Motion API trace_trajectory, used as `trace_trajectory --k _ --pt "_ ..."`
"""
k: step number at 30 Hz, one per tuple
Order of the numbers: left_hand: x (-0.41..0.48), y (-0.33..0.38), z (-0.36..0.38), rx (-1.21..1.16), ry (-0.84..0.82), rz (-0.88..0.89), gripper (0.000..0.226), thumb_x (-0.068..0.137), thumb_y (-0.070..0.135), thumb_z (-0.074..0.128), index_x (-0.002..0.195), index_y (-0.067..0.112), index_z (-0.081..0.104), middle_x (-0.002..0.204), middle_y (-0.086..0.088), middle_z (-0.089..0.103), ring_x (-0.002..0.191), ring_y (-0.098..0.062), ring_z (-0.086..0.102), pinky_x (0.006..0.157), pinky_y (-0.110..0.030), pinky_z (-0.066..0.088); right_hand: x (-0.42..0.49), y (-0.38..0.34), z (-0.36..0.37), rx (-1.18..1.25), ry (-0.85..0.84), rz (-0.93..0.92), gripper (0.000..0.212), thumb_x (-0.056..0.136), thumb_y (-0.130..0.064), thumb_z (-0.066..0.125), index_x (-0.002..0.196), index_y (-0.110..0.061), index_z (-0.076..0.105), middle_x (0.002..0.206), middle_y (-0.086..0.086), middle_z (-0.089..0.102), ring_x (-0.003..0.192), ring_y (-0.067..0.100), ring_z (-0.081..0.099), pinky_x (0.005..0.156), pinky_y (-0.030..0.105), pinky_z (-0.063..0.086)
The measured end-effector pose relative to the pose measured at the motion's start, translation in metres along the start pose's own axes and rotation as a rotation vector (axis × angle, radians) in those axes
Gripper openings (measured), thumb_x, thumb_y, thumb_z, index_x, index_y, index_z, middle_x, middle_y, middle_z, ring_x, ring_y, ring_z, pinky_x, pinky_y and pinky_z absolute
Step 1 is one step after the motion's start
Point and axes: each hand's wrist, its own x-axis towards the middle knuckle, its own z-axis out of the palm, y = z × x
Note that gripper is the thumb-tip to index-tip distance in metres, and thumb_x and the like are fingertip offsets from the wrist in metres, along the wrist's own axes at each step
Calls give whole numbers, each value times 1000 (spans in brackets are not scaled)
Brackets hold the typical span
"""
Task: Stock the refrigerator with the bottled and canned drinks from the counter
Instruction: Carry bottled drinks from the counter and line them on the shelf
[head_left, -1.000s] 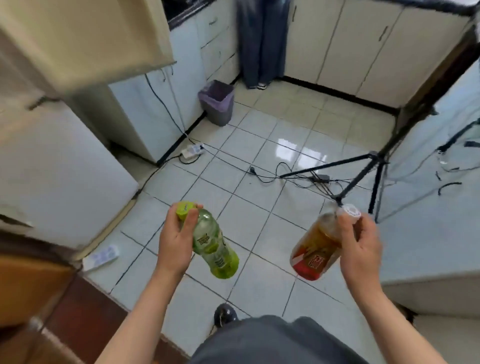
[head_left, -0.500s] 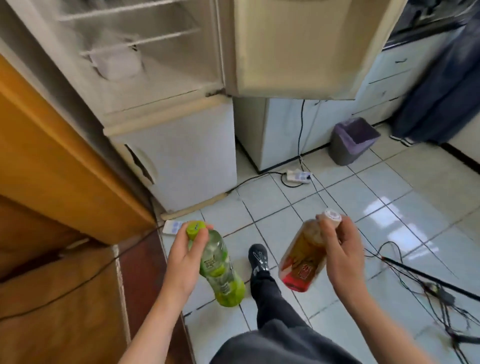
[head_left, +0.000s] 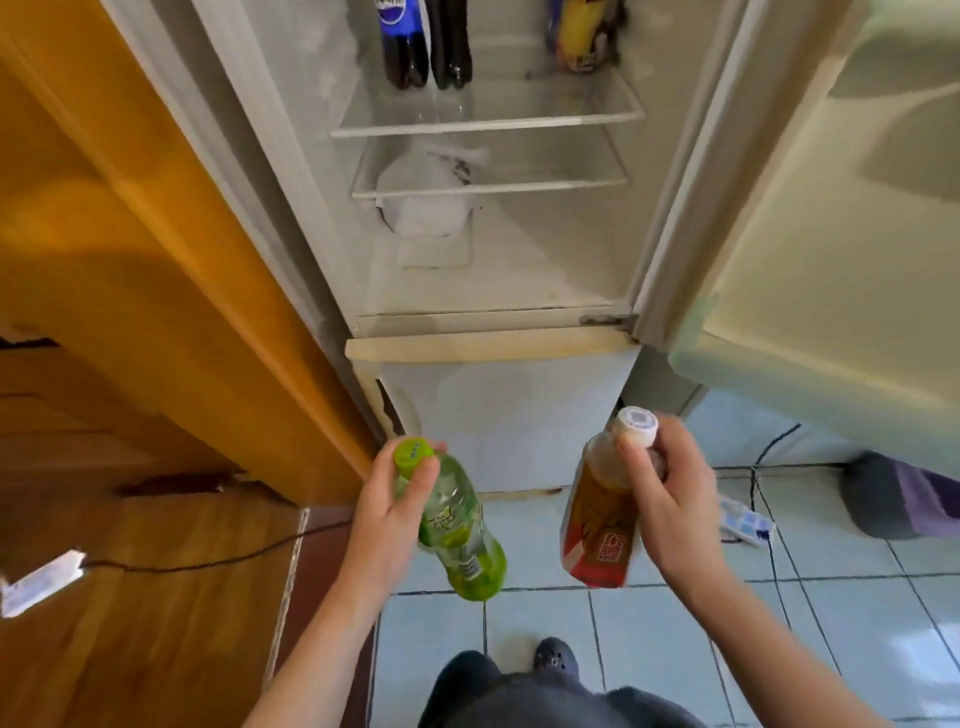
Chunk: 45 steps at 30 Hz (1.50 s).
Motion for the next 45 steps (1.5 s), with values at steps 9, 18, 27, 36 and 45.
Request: trace_trajectory --k 9,18,27,36,45 --pt "124 42 -30 -123 18 53 26 85 39 59 100 18 63 91 5 67 81 -8 65 66 -17 51 133 -25 105 69 -24 -77 19 86 -48 47 83 -31 56 79 -19 60 72 -1 54 61 13 41" --pt "271 138 -52 -5 -93 445 26 90 41 51 99 19 61 96 6 67 86 -6 62 75 -17 48 240 -76 155 94 85 -272 27 85 -42 48 89 -18 60 80 -19 59 74 -3 54 65 9 41" --pt "372 217 -43 7 -38 763 17 95 27 45 95 19 59 90 2 64 78 -2 58 70 -15 45 344 -130 158 168 282 -532 9 92 -32 44 90 -26 51 83 -21 54 79 -4 49 73 15 39" --pt "455 266 -24 102 202 712 21 87 48 44 87 32 58 86 19 69 82 5 61 79 -12 44 438 -159 174 167 219 -634 16 93 -30 47 90 -16 55 79 -16 53 75 -7 50 70 10 38" --pt "501 257 -3 253 352 625 11 91 38 54 90 28 57 79 13 62 72 8 55 68 -11 41 488 -144 201 52 133 -494 15 92 -43 45 80 -35 44 73 -12 53 68 0 50 62 21 39"
